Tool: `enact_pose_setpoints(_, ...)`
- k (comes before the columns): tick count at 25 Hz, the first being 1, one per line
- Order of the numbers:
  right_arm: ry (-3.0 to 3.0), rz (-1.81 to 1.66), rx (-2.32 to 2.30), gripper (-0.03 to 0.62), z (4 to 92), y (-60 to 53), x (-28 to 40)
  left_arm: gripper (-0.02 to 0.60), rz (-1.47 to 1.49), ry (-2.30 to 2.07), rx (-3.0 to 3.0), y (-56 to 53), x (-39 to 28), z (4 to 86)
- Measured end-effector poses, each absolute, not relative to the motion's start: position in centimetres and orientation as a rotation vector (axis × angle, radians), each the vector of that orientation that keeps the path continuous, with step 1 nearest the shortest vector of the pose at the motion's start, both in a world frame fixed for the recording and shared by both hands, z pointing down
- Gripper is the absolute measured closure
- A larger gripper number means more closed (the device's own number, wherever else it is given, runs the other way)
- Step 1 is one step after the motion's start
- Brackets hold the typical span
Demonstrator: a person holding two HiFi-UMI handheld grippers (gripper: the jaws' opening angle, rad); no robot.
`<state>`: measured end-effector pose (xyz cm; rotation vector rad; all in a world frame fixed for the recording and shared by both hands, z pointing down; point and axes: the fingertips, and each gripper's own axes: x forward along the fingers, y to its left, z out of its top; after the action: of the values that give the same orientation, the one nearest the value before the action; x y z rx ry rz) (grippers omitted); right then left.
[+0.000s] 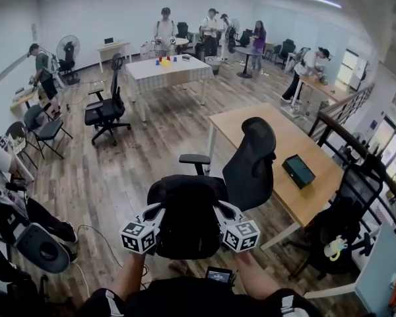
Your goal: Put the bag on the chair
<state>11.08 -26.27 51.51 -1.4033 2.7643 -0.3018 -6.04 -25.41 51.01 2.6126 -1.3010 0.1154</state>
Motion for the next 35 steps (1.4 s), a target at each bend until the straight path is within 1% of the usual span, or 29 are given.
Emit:
enact_pose_setpoints(8,2.734,-0.308,-1.438,0.562,52.2,-32.0,12.8,0.560,0.127,-1.260,2.632,-31.3,-4.4,51.7)
enact_pose_setpoints(23,2.768,-0.305,-1.509,0.562,54.1,-48.5,13.6,0.560,0.151,-1.123,2.711,-48.8,-3.3,53.3)
enact_pose_setpoints(27,2.772,-0.375,-1.548,0.562,56.1,-51.9,13.8,0.560,0.178,-1.069,2.688,-52.4,-3.0,55.3)
enact_pose_setpoints(35,2.798,-0.564,-1.595,0.562,62.4,-56.3,14.8,0.559,0.255,-1.032,2.559,-56.8,-2.0,61.9)
